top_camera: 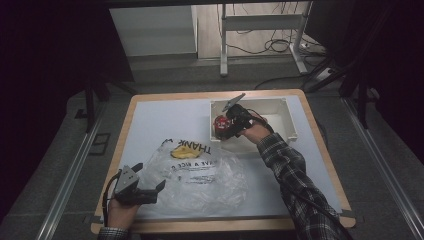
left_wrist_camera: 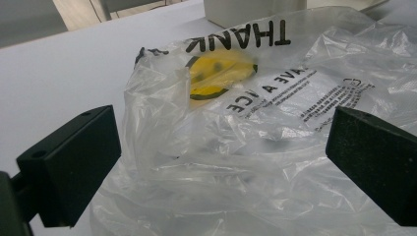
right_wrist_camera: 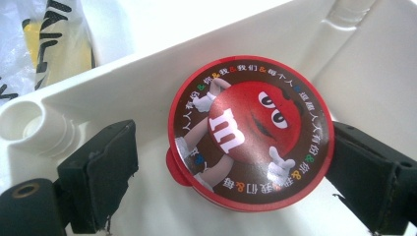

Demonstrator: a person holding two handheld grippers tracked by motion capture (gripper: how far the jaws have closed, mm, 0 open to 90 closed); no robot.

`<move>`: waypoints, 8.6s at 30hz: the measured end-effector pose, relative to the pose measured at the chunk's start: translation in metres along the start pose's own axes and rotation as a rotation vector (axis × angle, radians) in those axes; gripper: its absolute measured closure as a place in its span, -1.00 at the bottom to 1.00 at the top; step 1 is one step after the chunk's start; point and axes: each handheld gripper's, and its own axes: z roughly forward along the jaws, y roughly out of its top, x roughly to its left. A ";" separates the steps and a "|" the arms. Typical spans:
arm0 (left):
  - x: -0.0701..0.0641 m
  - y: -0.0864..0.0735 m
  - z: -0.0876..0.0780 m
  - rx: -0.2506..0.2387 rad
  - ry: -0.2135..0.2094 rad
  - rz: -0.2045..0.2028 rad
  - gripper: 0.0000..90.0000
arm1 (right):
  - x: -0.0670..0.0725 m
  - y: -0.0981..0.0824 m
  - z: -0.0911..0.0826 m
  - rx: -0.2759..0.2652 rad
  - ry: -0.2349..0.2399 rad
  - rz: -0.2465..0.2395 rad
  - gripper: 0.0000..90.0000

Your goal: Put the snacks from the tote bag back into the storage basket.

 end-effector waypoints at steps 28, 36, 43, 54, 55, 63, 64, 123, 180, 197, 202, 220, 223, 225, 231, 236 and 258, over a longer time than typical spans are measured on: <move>-0.001 0.000 0.000 0.000 0.002 0.001 -1.00 | 0.006 -0.018 -0.015 -0.038 0.000 0.023 -0.79; -0.001 0.000 0.001 0.001 0.003 0.001 -1.00 | 0.009 -0.024 -0.018 -0.049 0.005 0.034 -0.79; -0.001 0.000 0.001 0.002 0.004 0.002 -1.00 | 0.012 -0.026 -0.021 -0.059 0.000 0.036 -0.79; -0.001 0.000 0.001 0.004 0.004 0.002 -1.00 | 0.018 -0.031 -0.024 -0.075 -0.002 0.026 -0.79; -0.001 0.000 0.001 0.004 0.004 0.003 -1.00 | 0.019 -0.031 -0.025 -0.076 -0.002 0.022 -0.79; -0.001 0.000 0.001 0.003 0.003 0.002 -1.00 | 0.022 -0.033 -0.026 -0.082 0.000 0.022 -0.79; -0.001 0.000 0.001 0.003 0.003 0.002 -1.00 | 0.023 -0.033 -0.027 -0.084 0.001 0.020 -0.79; -0.002 0.000 -0.001 -0.008 0.000 0.001 -1.00 | 0.047 -0.054 -0.052 -0.122 -0.010 0.022 -0.82; -0.002 0.000 -0.001 -0.011 0.003 0.002 -1.00 | 0.074 -0.078 -0.074 -0.145 -0.038 0.021 -0.89; -0.002 0.000 -0.001 -0.012 0.003 0.002 -1.00 | 0.078 -0.090 -0.084 -0.153 -0.053 0.041 -0.92; -0.002 0.000 -0.001 -0.013 0.004 0.002 -1.00 | 0.078 -0.092 -0.087 -0.160 -0.053 0.048 -0.93; -0.002 0.000 -0.002 -0.015 0.005 0.002 -1.00 | 0.083 -0.108 -0.102 -0.190 -0.073 0.051 -0.93; -0.002 0.000 -0.002 -0.015 0.005 0.002 -1.00 | 0.084 -0.112 -0.106 -0.197 -0.083 0.058 -0.93; -0.002 0.000 -0.002 -0.015 0.005 0.001 -1.00 | 0.084 -0.113 -0.107 -0.200 -0.085 0.058 -0.93; -0.002 0.000 -0.002 -0.019 0.007 -0.002 -1.00 | 0.086 -0.122 -0.113 -0.215 -0.098 0.067 -0.93; -0.002 0.001 -0.003 -0.022 0.009 -0.002 -1.00 | 0.086 -0.127 -0.117 -0.224 -0.102 0.074 -0.93; -0.002 0.000 -0.002 -0.024 0.011 -0.001 -1.00 | 0.092 -0.160 -0.143 -0.295 -0.146 0.124 -0.93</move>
